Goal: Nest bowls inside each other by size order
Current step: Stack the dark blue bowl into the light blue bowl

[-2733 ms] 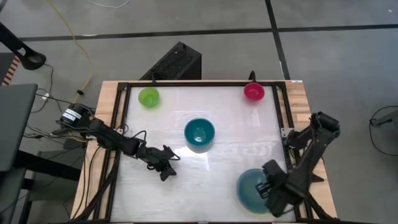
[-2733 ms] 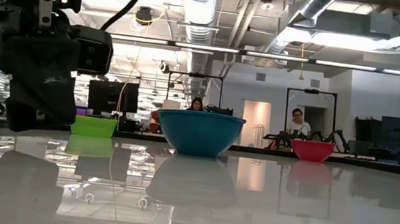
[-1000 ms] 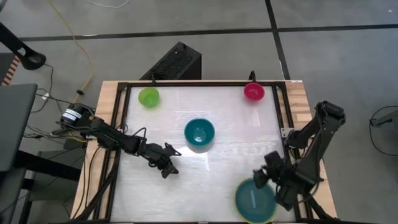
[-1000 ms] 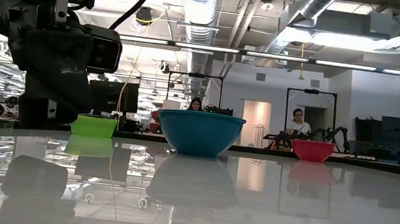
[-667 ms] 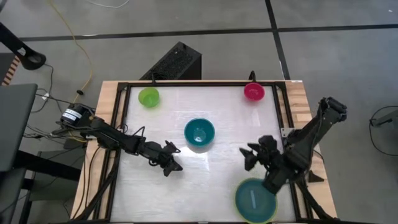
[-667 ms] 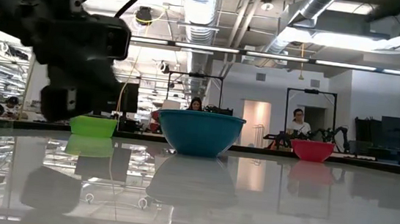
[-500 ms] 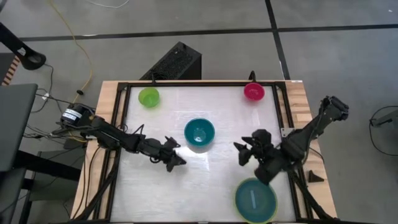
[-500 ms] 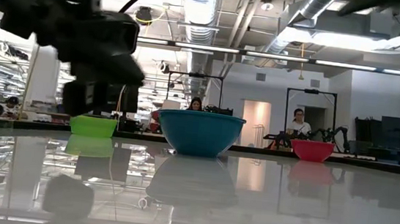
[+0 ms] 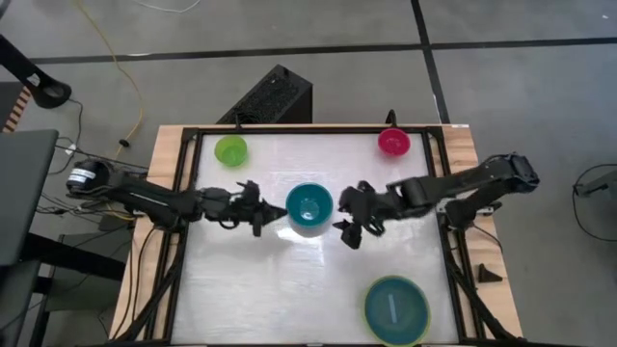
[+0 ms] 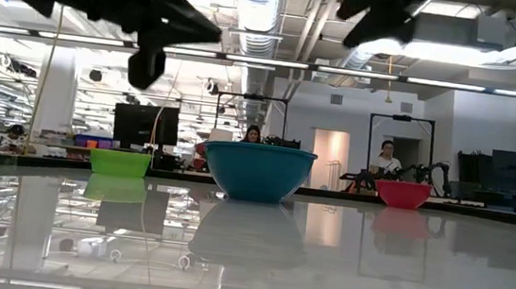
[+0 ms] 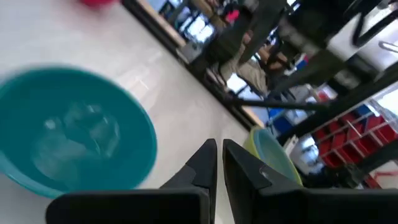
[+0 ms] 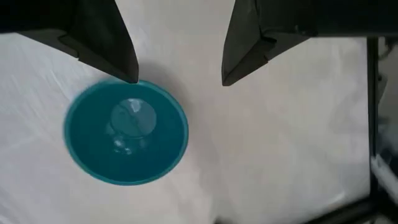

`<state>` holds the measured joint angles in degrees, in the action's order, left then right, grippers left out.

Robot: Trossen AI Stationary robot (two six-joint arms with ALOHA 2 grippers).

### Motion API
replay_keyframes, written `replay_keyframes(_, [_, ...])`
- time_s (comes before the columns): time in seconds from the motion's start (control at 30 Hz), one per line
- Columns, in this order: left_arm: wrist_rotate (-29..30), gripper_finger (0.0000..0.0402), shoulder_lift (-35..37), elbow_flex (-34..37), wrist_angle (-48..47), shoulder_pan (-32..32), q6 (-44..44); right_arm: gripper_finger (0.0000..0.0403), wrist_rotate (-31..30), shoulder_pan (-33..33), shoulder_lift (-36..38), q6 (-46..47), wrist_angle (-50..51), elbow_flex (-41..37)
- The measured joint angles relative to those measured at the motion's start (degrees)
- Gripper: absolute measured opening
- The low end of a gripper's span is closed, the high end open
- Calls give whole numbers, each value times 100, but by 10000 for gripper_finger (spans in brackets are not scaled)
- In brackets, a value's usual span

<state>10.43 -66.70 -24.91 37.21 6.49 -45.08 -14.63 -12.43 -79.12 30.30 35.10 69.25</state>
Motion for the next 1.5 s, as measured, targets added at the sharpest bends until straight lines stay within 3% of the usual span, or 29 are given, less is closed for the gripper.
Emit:
replay_keyframes(0.23, [428, 15, 1209, -4, -1018, -114, 299, 264, 1846, 707, -589, -1719, -449, 0])
replay_keyframes(0.33, [534, 15, 1575, -4, -1363, -113, 306, 264, 2298, 905, -948, -2293, -454, -2])
replay_keyframes(0.5, [605, 15, 1973, -3, -1797, -108, 239, 264, 2673, 1193, -1509, -3043, -642, -2])
replay_keyframes(0.77, [694, 15, 2098, 0, -1907, -108, 123, 263, 3150, 1582, -2154, -3497, -1079, 0])
replay_keyframes(1.0, [770, 15, 2096, 0, -1903, -108, 91, 257, 3134, 1635, -2812, -3567, -1050, 0])
replay_keyframes(1.13, [815, 15, 2096, 0, -1901, -108, 78, 200, 2840, 1655, -2871, -3392, -1080, 11])
replay_keyframes(1.3, [827, 15, 2098, 0, -1939, -108, 83, 55, 2649, 1800, -2474, -3295, -1176, 32])
replay_keyframes(1.5, [836, 15, 2096, 0, -2104, -108, 88, 46, 2848, 1964, -1774, -2783, -901, -20])
